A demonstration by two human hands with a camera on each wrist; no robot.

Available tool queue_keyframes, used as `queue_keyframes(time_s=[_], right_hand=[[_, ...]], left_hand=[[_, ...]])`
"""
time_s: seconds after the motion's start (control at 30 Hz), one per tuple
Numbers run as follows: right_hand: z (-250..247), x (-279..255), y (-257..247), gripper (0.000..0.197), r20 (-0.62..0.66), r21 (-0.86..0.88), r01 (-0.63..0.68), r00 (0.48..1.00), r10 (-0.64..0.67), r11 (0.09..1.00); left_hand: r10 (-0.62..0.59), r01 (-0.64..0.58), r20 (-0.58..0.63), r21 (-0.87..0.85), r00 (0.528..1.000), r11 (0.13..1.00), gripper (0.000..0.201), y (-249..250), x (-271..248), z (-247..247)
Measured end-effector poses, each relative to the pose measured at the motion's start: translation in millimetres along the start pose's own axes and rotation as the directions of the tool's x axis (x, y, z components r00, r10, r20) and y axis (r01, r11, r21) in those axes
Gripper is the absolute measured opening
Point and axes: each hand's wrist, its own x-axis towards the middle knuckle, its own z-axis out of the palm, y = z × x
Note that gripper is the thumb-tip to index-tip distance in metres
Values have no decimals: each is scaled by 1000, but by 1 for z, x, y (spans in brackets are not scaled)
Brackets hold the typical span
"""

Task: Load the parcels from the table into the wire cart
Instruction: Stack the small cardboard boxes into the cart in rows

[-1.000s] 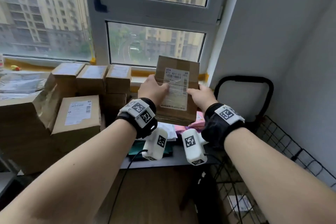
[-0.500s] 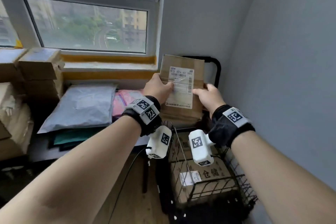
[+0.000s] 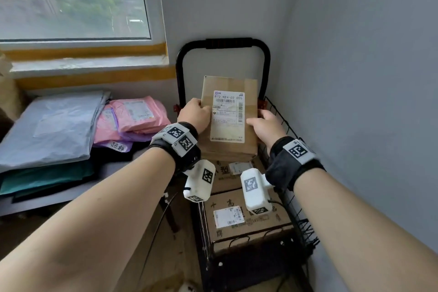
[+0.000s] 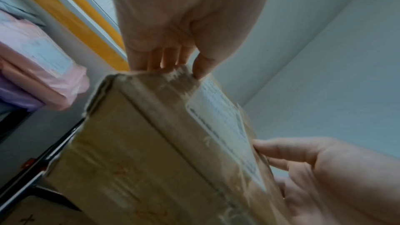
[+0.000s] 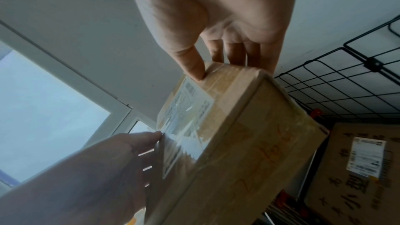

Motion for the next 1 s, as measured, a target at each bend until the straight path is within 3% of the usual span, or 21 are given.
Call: queue_keyframes(time_s=[0.33, 0.7, 0.87, 1.0], right_hand=[[-1, 137, 28, 49, 51, -80, -125, 990, 130, 989], [40, 249, 73, 53, 158, -125, -258, 948, 276, 958], [71, 304, 111, 56, 244, -184, -302, 908, 341, 935], [100, 342, 154, 56, 301, -228, -347, 863, 405, 910]], left_hand=[[-155, 154, 77, 29, 985, 988, 30, -14, 119, 65], [-294, 293, 100, 32, 950, 956, 35, -70, 200, 111], [-426, 426, 65, 15, 902, 905, 37, -106, 231, 142], [-562, 562, 12, 8, 827, 827, 40, -147, 254, 172]])
